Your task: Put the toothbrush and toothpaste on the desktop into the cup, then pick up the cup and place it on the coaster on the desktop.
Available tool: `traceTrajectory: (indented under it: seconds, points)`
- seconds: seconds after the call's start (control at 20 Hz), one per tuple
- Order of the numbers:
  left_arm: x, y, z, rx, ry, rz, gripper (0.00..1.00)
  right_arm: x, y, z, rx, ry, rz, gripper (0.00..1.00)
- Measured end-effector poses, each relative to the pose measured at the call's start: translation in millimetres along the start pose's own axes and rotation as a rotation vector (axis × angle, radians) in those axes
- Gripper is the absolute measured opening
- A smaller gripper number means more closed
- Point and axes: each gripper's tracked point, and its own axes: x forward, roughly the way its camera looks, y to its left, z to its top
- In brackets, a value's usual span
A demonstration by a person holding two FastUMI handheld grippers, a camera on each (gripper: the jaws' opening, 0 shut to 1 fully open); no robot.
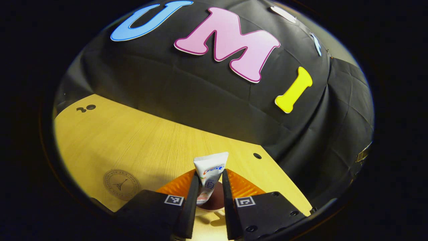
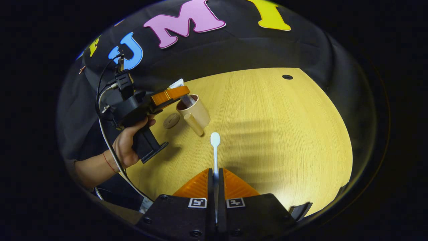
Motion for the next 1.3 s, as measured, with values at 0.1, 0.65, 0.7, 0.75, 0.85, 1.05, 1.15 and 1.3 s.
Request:
traceTrajectory:
  seconds: [0.1,0.65,0.7,0.75,0.85,1.05,1.15,1.3]
  points:
    - [-5,-3,0,0.002,0.003,-0.008,0.49,0,1,2,0.008,-0.010,0.005,0.06]
    - [-86,-3,3,0.120,0.051,-0.013,0.75,-7,45,79,0.045,-0.201,0.132,0.06]
    - [-101,-1,1,0.119,0.059,-0.010,0.76,-4,51,91,0.037,-0.219,0.146,0.06]
    - [-117,-1,-2,0.111,0.069,-0.010,0.75,-3,57,104,0.025,-0.238,0.162,0.06]
    - [-145,1,-5,0.090,0.081,-0.001,0.76,6,70,128,-0.019,-0.269,0.192,0.06]
    - [-198,4,-13,0.061,0.081,0.045,0.76,28,98,165,-0.072,-0.301,0.264,0.06]
    - [-224,9,-18,0.061,0.079,0.074,0.75,38,110,179,-0.092,-0.312,0.292,0.06]
    - [-245,13,-23,0.063,0.080,0.108,0.75,52,124,197,-0.121,-0.331,0.322,0.06]
